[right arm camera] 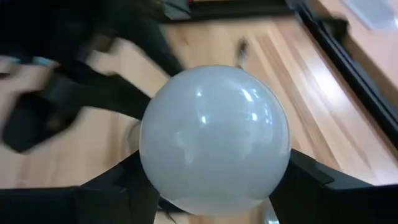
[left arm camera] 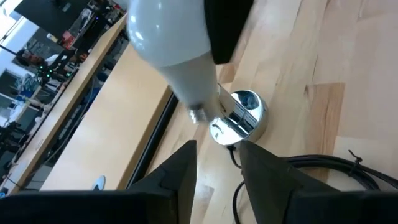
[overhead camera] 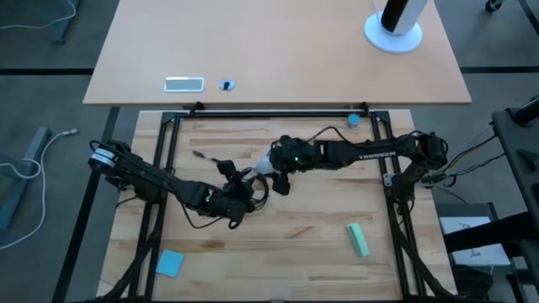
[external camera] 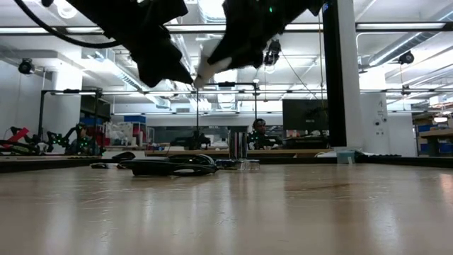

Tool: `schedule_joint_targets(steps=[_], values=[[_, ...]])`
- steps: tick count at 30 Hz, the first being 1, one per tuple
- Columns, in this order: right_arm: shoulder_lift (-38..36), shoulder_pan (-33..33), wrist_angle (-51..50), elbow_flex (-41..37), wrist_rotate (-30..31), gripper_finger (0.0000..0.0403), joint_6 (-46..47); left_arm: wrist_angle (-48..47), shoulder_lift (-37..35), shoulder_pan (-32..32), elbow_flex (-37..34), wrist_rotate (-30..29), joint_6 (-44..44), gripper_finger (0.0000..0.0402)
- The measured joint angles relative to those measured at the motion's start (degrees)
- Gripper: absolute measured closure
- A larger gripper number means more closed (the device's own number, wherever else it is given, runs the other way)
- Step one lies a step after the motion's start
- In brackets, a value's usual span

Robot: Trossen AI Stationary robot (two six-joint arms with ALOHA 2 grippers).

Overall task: Screw lightbulb
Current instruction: Insert the lightbulb into the lamp

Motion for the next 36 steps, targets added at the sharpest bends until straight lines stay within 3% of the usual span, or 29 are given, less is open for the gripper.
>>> schedule_joint_targets(steps=[7,16,36], values=[[0.0,-7.3,-11.3,1.5,-0.5,0.0171,5.0,0.2,0.0,0.1,-0.8,0.0,-1.0,0.0301],[0.2,-14.4,-21.2,7.2,-8.8,0.0172,3.1,1.9,0.0,1.1,-0.8,-0.1,-1.2,0.0312],[3.8,-15.6,-21.4,8.0,-9.1,0.0172,1.6,5.4,0.0,3.5,-0.8,-0.2,-1.2,0.0292]])
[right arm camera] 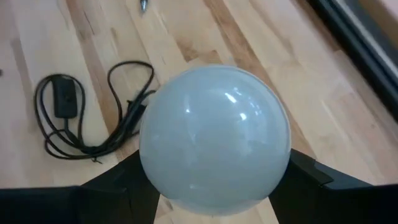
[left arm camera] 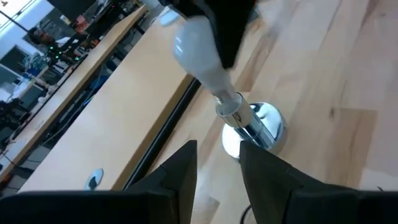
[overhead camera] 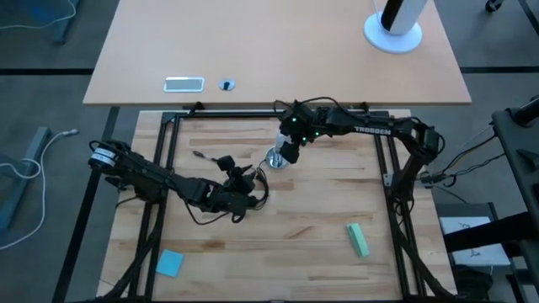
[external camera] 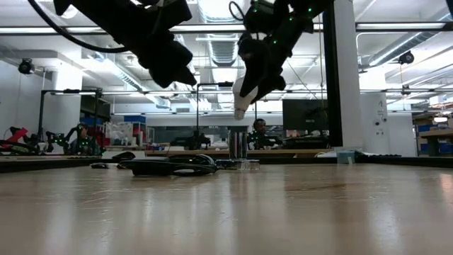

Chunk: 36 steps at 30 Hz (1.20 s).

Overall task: Screw lightbulb
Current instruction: Insert the lightbulb into the lamp

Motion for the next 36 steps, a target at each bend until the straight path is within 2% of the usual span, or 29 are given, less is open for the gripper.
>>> schedule_joint_targets(steps=[10,21,23,29,36], values=[[5.3,0.0,0.7,1.4,0.2,0.0172,-0.2,0.7,0.0,1.2,0.0,0.0,0.0,0.0281],[7.9,0.0,-5.3,4.8,-0.4,0.0172,-0.4,2.1,0.0,1.6,0.0,0.3,0.0,0.0308],[7.9,0.1,-5.4,5.0,-0.4,0.0172,-0.4,3.0,-0.1,2.3,0.0,2.4,-0.1,0.0314],[7.9,0.1,-5.5,5.2,-0.5,0.0170,-2.3,6.9,-0.1,6.6,0.0,14.4,-2.7,0.0326],[7.8,0.3,-5.3,5.2,-0.5,0.0144,-3.3,9.8,-0.1,11.4,0.0,15.4,0.5,0.0325]])
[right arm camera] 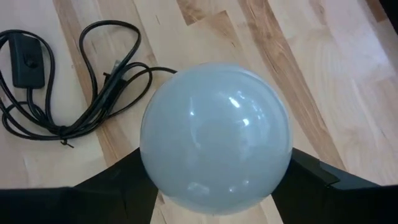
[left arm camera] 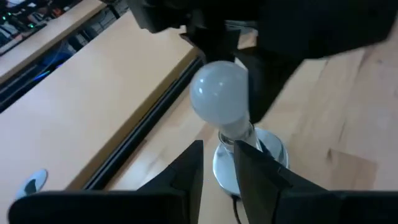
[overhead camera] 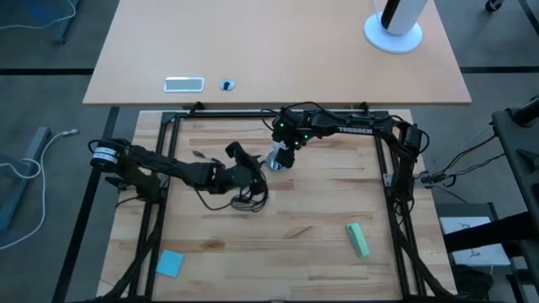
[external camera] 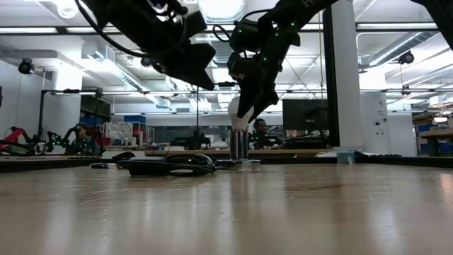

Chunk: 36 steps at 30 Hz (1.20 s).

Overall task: Screw lightbulb
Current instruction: Insert the lightbulb into the lamp

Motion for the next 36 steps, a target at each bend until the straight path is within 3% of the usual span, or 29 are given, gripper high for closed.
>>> schedule_joint_targets(steps=[5,11,17,26,36], values=[[0.0,0.0,0.1,0.0,0.0,0.0128,-0.1,3.8,0.0,2.1,-0.6,2.6,1.8,0.0310],[0.0,0.0,0.1,0.0,0.0,0.0128,-0.4,17.6,0.0,4.2,-5.0,10.8,6.6,0.0294],[-0.1,0.0,0.1,0.0,0.0,0.0135,-0.8,27.8,0.0,6.1,-8.9,11.3,12.5,0.0290],[-0.1,0.1,0.7,0.0,0.1,0.0122,-0.6,33.9,5.0,12.7,-7.2,18.0,15.3,0.0309],[-0.2,0.2,1.1,0.0,0.1,0.0136,-0.8,36.6,8.3,13.5,-5.5,21.9,15.2,0.0343]])
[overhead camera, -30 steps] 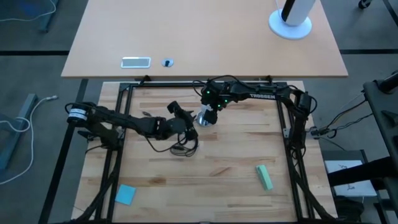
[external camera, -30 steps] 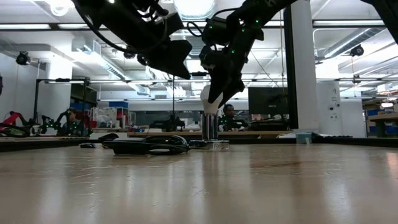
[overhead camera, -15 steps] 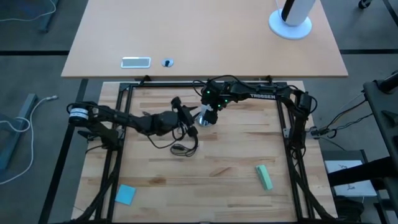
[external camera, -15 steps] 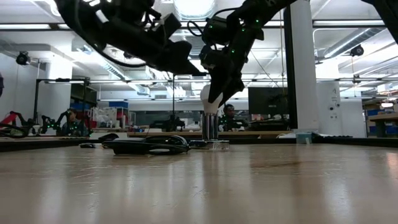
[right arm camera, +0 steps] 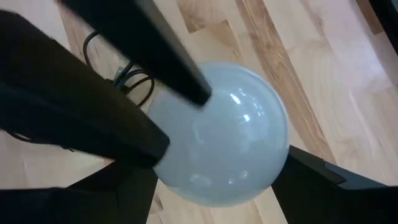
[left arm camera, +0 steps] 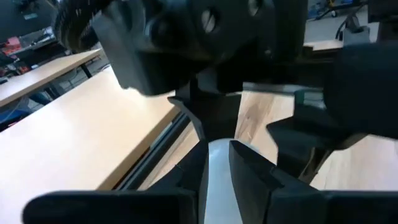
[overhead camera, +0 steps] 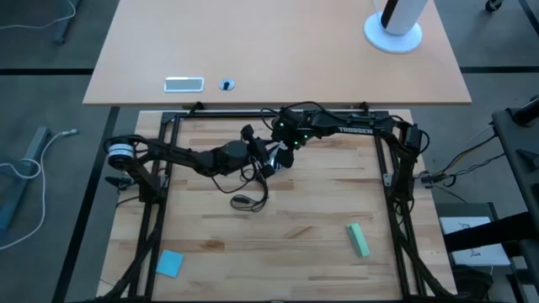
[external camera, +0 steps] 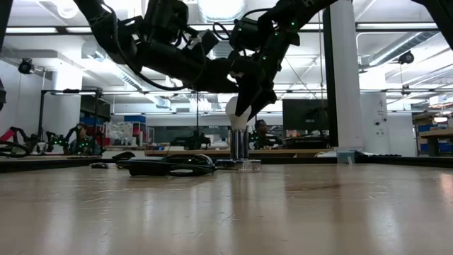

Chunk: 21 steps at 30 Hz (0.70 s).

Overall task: Screw lightbulb
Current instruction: Insert the lightbulb into the lamp

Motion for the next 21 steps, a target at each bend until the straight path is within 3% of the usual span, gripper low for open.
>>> schedule_joint_targets(steps=[9,21], values=[[-0.2,0.0,-0.1,0.0,0.0,0.0125,0.8,-0.2,0.4,0.1,0.0,-0.2,-0.3,0.0361],[-0.6,0.2,-1.3,0.0,0.0,0.0130,1.8,-0.6,0.4,0.1,0.0,-0.2,-0.3,0.0356]])
